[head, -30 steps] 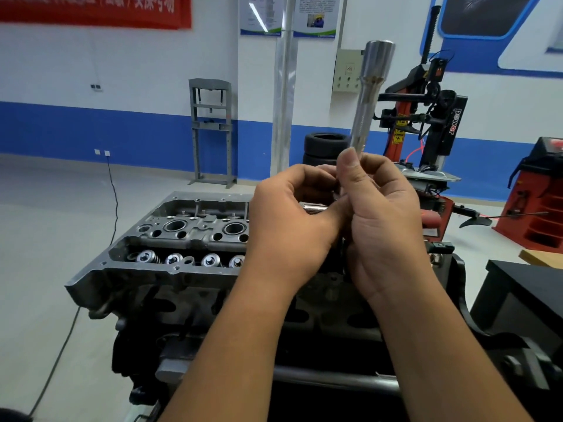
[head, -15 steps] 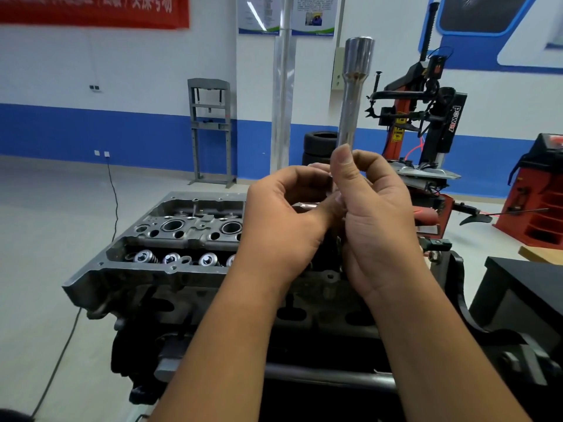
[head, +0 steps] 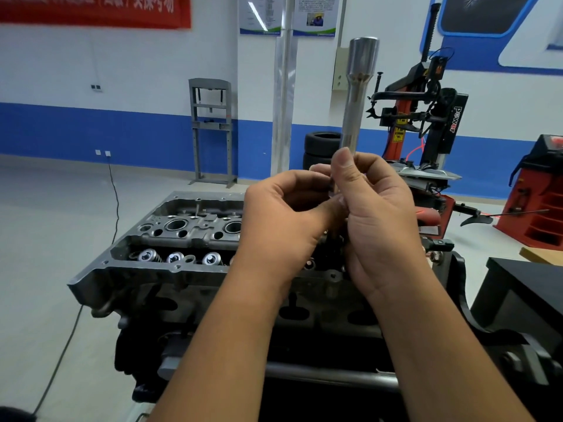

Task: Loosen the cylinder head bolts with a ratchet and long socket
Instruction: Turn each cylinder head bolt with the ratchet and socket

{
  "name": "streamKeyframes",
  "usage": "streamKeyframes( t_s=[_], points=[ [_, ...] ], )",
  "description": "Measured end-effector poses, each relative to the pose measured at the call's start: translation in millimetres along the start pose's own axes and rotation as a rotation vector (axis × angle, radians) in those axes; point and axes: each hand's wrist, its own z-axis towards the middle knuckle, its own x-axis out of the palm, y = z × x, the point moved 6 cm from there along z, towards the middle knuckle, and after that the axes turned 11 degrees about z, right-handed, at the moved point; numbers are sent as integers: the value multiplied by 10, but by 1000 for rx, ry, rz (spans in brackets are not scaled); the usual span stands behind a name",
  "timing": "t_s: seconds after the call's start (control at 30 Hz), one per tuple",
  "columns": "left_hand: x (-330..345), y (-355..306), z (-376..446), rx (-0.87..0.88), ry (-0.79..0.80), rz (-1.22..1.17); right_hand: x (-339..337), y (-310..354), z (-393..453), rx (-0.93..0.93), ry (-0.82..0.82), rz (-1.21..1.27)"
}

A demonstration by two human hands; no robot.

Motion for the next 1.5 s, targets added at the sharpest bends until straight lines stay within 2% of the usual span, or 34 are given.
streamKeyframes(
  t_s=[0.07,0.23,0.43,0.6,0.83,1.0,1.23,1.4,1.5],
  points=[
    [7,-2,6,1,11,1,-6,7,2,-15,1,-11],
    [83,-27,-6,-22,160,-25,-5,10,5,-5,10,3],
    [1,-17,-7,-16,-2,63,-13,24,-10,-7,-26,11],
    [80,-37,-16,-19,159,-27,-17,47,-14,-47,-11,9],
    [-10,13,2,-10,33,64,-29,23,-12,-17,-14,-11],
    [46,2,-3,-15,160,-5,-23,26,-1,-49,-9,-31],
    [-10,17,10,20,10,70,-10,25,-13,-35,-7,-43],
    [61,18,3,7,147,37,-18,36,-1,-42,-4,-12],
    [14,41,21,-6,92,63,-27,13,-3,14,-9,-10]
  ],
)
